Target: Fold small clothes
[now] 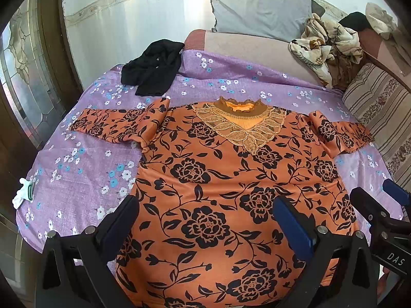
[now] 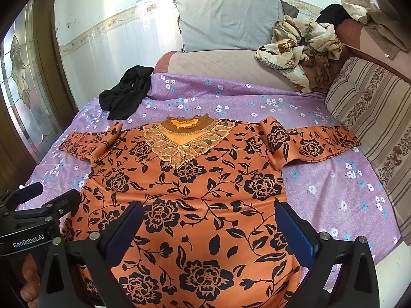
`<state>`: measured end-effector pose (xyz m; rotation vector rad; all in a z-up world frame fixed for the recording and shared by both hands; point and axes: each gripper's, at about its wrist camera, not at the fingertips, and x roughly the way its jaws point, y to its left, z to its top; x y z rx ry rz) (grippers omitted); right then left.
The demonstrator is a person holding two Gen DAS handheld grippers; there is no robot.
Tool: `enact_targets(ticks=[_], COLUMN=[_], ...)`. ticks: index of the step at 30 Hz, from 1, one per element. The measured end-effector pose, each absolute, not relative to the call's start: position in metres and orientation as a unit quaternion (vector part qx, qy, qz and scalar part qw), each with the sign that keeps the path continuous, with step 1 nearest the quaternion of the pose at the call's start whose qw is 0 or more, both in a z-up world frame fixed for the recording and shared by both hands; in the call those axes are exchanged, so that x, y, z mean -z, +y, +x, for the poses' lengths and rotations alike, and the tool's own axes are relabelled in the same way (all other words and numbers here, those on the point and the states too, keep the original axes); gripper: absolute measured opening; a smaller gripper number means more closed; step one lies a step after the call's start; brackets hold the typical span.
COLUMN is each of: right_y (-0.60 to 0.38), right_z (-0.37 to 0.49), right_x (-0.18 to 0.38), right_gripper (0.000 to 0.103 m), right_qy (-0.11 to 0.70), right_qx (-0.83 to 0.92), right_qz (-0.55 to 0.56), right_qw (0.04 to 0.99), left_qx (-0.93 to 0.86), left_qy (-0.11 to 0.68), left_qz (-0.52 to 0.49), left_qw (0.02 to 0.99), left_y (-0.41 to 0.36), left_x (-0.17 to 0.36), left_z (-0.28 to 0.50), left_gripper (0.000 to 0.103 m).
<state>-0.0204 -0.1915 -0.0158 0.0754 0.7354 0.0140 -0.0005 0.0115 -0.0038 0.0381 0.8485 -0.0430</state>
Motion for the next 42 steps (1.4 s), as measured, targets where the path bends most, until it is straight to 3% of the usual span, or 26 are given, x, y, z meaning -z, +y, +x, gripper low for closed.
enact_targets(ticks=[38, 42], right_y=[-0.192, -0.211], right_z=[0.004, 0.009], right_x=[0.028, 0.036], right_gripper=[0.103, 0.103], right_qy=[0.375, 0.383], right_qx=[-0.017, -0.057], right_qz=[0.039, 0.093], right_qw=[0.926, 0.917], left_qx=[0.022, 0.03], left_qy=[0.429, 0.446], left_qz=[0.026, 0.003], left_qw=[0.903, 0.895], left_y=[0.009, 0.024], left_x=[0.017, 0.03], left_z=[0.022, 0.031], left_gripper=[0.103, 0.103])
